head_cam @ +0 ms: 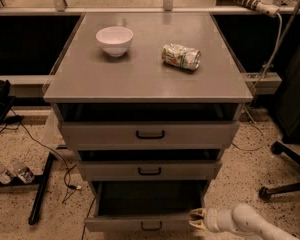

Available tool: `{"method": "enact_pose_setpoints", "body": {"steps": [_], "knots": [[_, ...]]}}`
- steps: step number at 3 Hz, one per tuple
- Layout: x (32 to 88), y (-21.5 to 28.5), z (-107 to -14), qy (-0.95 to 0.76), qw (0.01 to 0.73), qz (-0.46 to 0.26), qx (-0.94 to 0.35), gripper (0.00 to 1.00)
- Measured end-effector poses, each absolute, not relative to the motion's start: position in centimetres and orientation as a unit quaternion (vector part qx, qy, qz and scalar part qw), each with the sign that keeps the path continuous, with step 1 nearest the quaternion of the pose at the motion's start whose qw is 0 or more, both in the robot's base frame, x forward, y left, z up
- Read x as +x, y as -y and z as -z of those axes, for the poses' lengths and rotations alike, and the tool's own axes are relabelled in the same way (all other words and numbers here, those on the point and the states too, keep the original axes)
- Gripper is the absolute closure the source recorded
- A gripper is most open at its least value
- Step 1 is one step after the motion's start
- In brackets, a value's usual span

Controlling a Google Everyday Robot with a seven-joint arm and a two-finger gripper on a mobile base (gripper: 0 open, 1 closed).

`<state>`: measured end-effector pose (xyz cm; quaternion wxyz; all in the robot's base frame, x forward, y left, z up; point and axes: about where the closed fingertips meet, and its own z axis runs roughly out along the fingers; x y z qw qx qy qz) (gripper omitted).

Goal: Open bottom drawer

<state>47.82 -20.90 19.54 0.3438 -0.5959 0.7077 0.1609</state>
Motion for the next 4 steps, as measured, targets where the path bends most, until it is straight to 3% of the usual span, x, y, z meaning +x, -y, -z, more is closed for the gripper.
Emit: {"method": "enact_pose_setpoints", "body": {"steps": [1, 2, 4], "knots": [[46.3, 22.2, -17.3, -0.719, 0.340, -0.186, -0.577, 0.11], [46.4, 22.0, -17.9, -0.719, 0.340, -0.186, -0.577, 0.16], [44.6, 22.8, -17.7, -0.722, 0.336, -0.198, -0.571, 0.62]]}}
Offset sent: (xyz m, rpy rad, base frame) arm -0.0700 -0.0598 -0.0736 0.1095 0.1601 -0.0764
